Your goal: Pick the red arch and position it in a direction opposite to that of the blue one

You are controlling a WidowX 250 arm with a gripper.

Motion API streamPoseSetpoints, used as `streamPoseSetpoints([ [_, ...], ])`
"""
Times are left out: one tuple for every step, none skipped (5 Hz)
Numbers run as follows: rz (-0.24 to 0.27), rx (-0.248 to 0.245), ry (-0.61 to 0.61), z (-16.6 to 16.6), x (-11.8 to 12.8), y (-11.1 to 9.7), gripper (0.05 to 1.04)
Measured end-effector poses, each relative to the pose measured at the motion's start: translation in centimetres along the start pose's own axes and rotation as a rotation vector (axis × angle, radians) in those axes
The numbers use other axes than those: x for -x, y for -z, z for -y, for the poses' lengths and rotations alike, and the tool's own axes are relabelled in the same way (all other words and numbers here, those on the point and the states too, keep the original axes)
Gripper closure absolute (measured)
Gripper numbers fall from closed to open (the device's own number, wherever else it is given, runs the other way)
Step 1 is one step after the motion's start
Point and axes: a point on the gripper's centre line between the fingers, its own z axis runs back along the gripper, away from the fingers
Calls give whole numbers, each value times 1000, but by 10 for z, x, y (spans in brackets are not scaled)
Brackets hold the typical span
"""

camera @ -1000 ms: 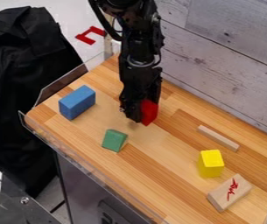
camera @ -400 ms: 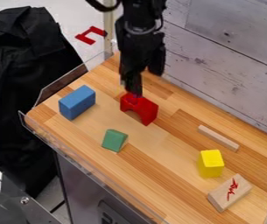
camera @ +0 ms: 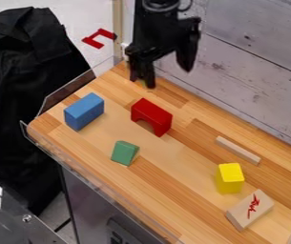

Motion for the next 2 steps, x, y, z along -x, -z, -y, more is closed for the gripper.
streamPoseSetpoints([
  [-41, -67, 273, -19, 37, -2, 84],
  [-98, -64, 514, -35, 56, 1, 84],
])
